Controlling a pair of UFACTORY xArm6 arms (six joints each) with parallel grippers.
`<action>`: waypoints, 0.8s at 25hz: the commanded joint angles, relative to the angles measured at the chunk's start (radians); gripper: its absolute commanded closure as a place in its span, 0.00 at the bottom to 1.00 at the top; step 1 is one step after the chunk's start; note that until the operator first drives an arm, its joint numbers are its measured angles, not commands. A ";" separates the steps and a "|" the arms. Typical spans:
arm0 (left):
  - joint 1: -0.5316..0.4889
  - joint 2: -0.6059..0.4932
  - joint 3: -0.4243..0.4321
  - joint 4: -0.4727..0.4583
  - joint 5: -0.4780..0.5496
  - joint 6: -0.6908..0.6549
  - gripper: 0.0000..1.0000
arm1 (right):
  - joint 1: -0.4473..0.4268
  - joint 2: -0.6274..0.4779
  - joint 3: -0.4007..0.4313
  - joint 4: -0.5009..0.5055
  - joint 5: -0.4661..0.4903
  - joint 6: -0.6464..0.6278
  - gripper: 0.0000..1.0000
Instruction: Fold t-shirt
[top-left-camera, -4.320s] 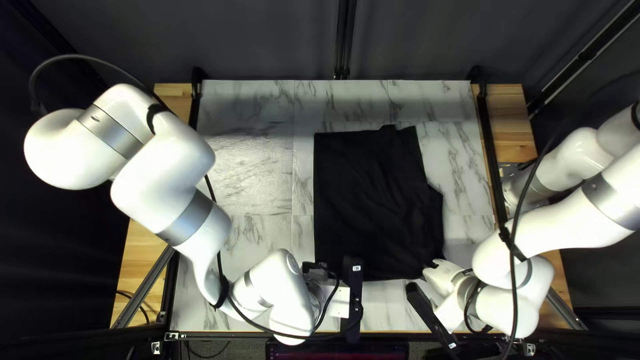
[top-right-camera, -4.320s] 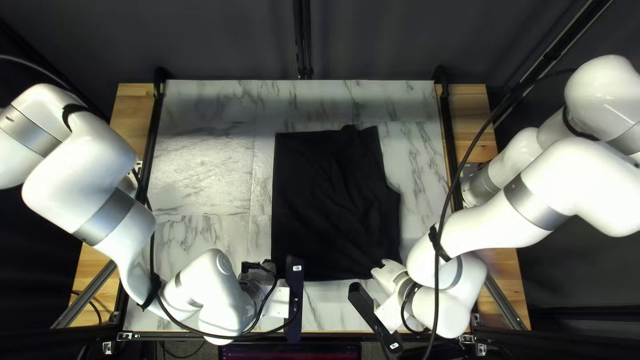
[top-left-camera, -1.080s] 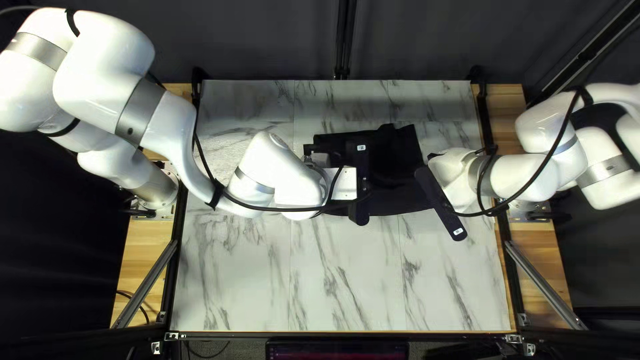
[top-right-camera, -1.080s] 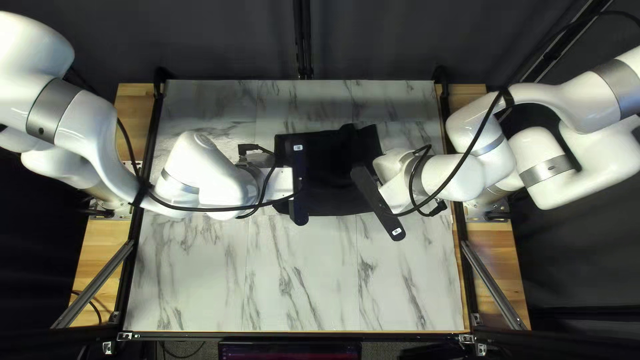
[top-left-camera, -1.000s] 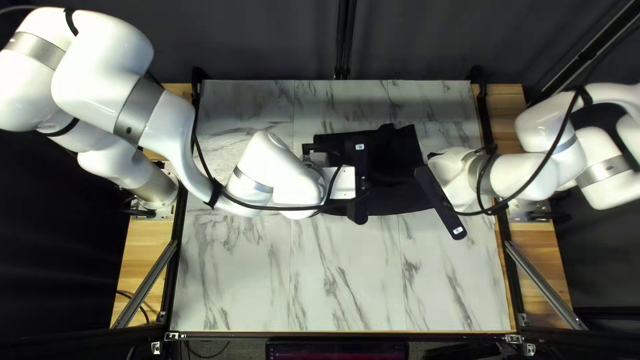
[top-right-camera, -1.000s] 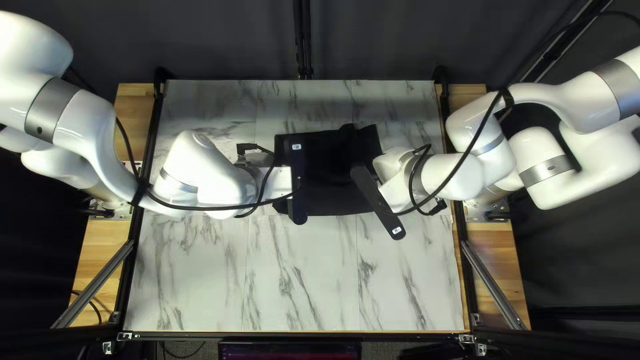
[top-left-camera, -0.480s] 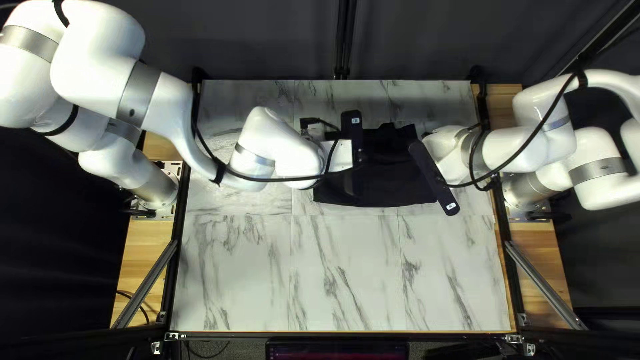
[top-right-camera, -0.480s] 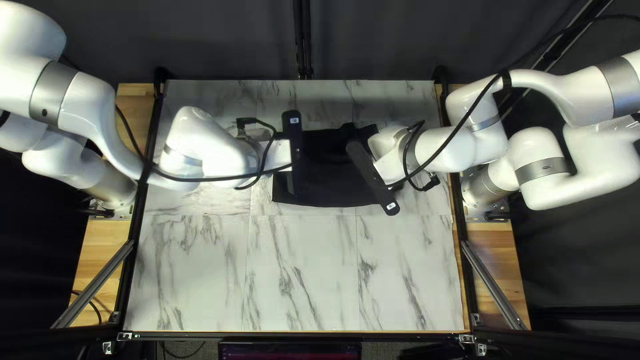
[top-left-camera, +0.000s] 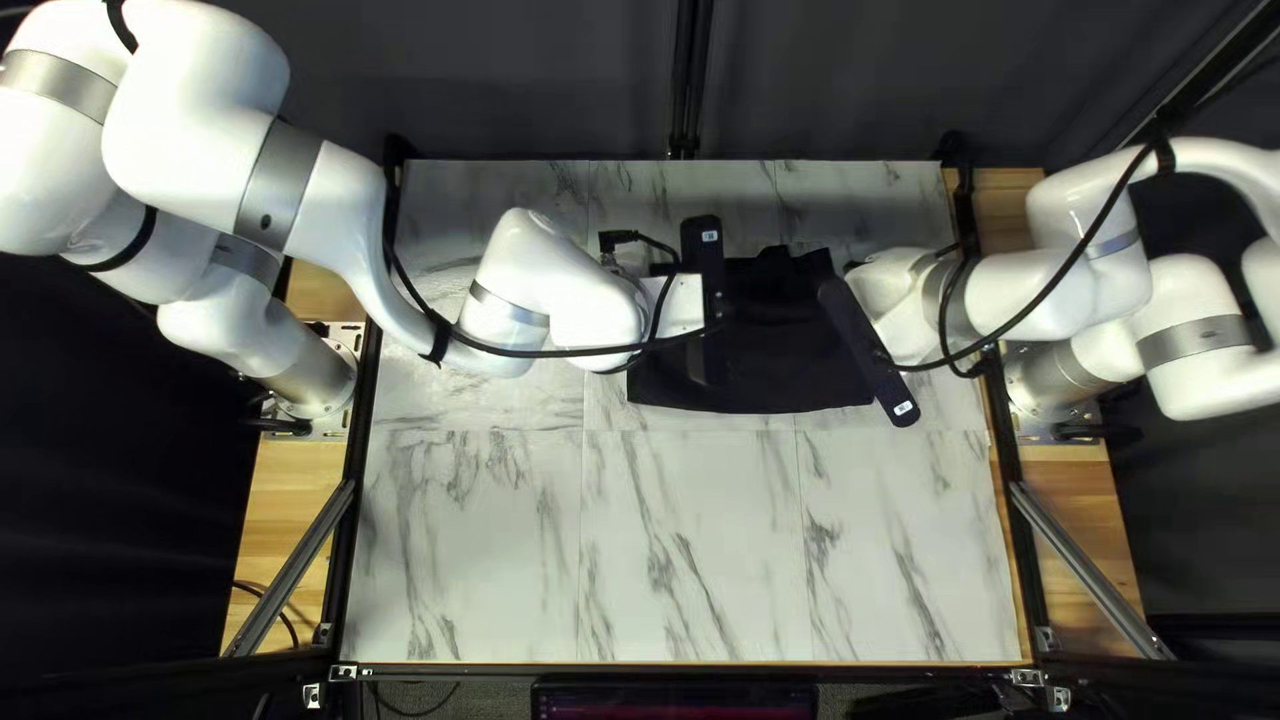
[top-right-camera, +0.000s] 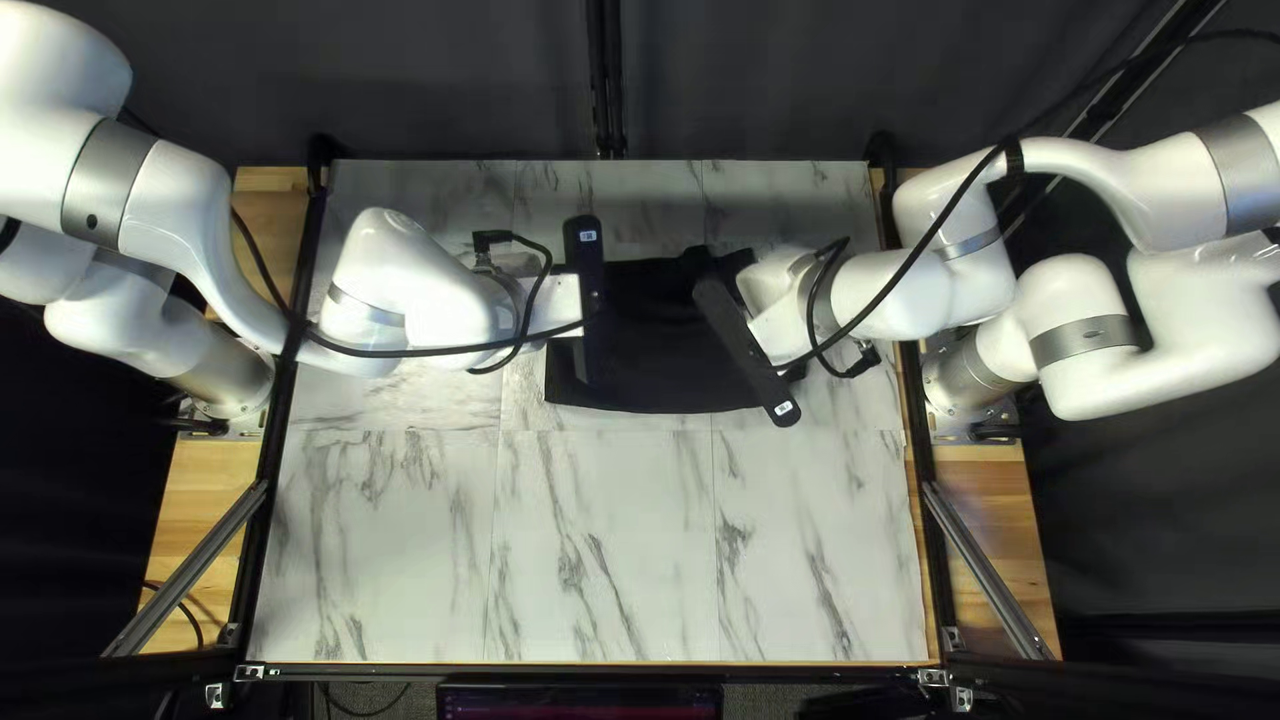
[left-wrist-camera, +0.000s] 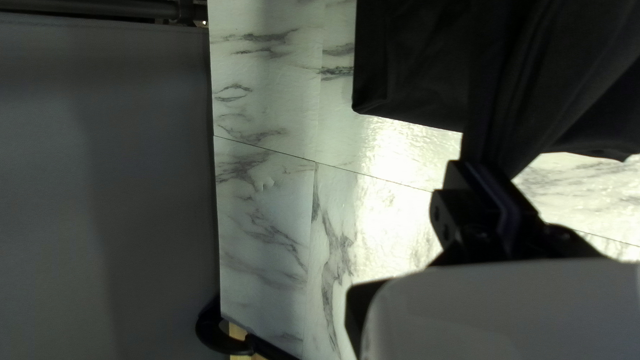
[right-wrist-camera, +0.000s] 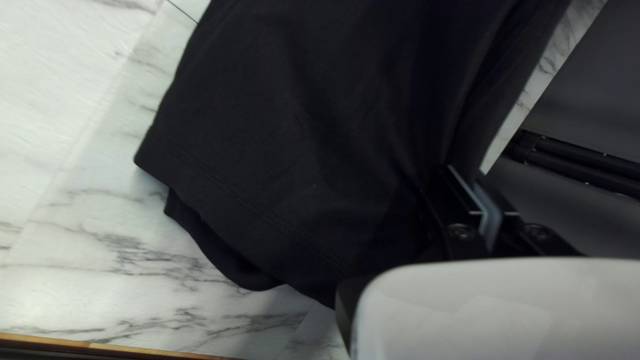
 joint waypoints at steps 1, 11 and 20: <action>0.017 -0.008 0.003 0.010 0.001 0.007 1.00 | -0.042 -0.007 -0.003 0.023 -0.024 -0.057 1.00; 0.043 0.002 0.004 0.014 -0.010 0.024 1.00 | -0.146 -0.003 0.043 0.043 -0.124 -0.130 1.00; 0.073 0.009 0.012 0.012 -0.024 0.036 1.00 | -0.226 0.044 0.066 0.045 -0.231 -0.162 1.00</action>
